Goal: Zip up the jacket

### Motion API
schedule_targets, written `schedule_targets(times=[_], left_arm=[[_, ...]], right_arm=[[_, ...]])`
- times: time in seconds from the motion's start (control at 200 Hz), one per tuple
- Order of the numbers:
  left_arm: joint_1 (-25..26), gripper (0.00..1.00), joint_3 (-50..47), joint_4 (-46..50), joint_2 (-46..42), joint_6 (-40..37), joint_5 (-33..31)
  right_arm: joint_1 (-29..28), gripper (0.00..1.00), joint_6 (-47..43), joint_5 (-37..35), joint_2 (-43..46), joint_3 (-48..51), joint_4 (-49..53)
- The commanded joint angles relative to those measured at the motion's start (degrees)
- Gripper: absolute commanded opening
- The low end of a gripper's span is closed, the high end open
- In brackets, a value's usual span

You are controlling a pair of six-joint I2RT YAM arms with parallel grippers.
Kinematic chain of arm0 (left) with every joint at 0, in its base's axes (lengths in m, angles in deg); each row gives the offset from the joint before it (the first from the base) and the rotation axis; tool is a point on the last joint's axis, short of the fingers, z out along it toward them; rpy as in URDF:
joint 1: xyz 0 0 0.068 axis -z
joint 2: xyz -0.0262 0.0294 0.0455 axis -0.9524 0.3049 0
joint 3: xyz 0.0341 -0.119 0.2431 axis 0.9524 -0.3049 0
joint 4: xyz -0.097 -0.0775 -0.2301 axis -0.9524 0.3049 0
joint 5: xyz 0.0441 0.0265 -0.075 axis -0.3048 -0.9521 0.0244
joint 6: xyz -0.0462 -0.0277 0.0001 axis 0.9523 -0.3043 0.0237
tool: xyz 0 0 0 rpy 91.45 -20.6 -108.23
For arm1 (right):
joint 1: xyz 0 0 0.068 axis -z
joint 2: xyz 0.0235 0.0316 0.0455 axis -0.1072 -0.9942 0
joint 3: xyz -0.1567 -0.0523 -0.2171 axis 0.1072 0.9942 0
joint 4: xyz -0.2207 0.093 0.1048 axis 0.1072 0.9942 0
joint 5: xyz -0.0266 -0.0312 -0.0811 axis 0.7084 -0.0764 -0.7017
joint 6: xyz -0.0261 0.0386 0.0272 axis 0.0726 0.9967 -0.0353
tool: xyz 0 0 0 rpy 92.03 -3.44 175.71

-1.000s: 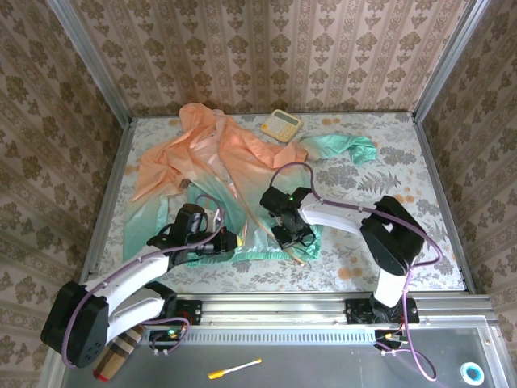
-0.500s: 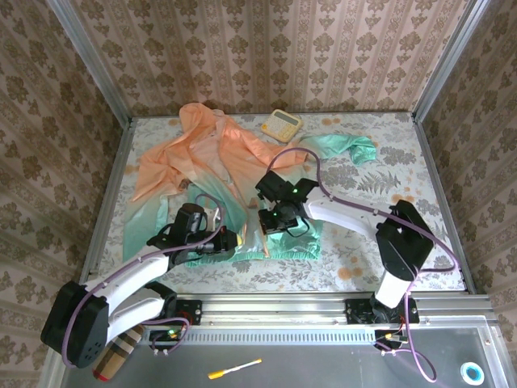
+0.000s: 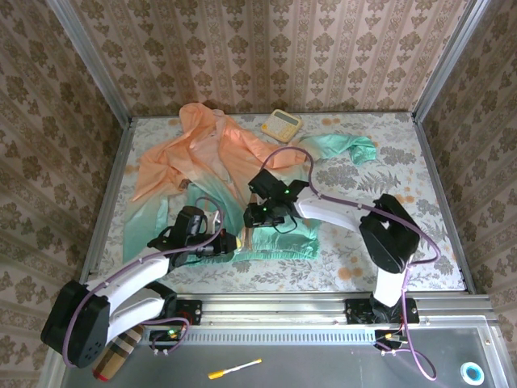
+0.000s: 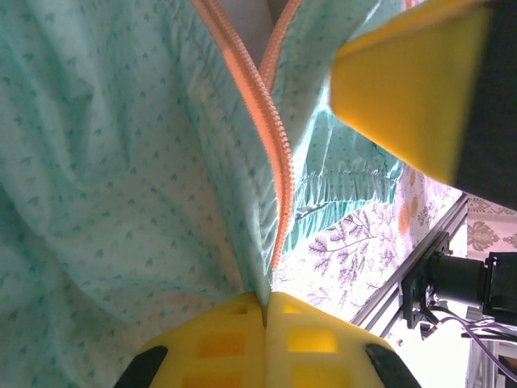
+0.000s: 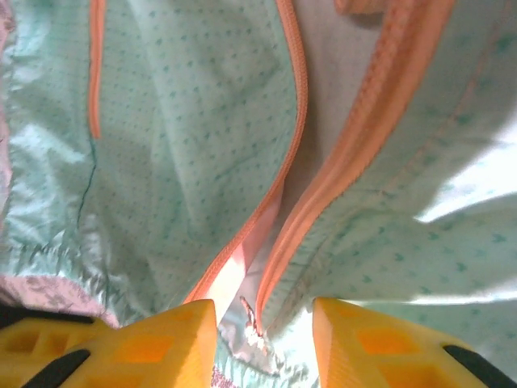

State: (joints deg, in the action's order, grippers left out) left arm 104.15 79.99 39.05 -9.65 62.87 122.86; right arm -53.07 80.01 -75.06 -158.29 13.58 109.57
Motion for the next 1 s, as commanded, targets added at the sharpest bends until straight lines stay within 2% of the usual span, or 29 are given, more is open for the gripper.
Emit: schedule_targets(times=[0.0,0.145,0.295,0.795,0.91,0.995], left_arm=[[0.36,0.0,-0.9,-1.45,0.42,-0.54,-0.34],[0.36,0.0,-1.05,-1.4,0.95,-0.79,-0.61],[0.36,0.0,-1.07,-1.79,1.98,-0.61,-0.29],[0.54,0.0,-2.19,-3.61,3.12,0.03,-0.2],[0.7,0.0,-2.29,-4.41,4.0,0.26,-0.06],[0.8,0.0,-2.3,-4.92,4.53,0.32,-0.03]], right_arm=[[0.06,0.35,-1.42,2.7,5.01,4.1,-2.36],[0.07,0.37,-0.8,3.36,5.99,9.82,-2.75],[-0.77,0.4,1.39,5.84,5.16,13.49,-7.6],[-3.4,0.45,-0.62,2.61,-2.4,10.61,-9.15],[-3.45,0.45,-0.41,2.4,-3.73,10.75,-10.82],[-3.49,0.36,-0.44,1.93,-4.65,10.72,-11.69]])
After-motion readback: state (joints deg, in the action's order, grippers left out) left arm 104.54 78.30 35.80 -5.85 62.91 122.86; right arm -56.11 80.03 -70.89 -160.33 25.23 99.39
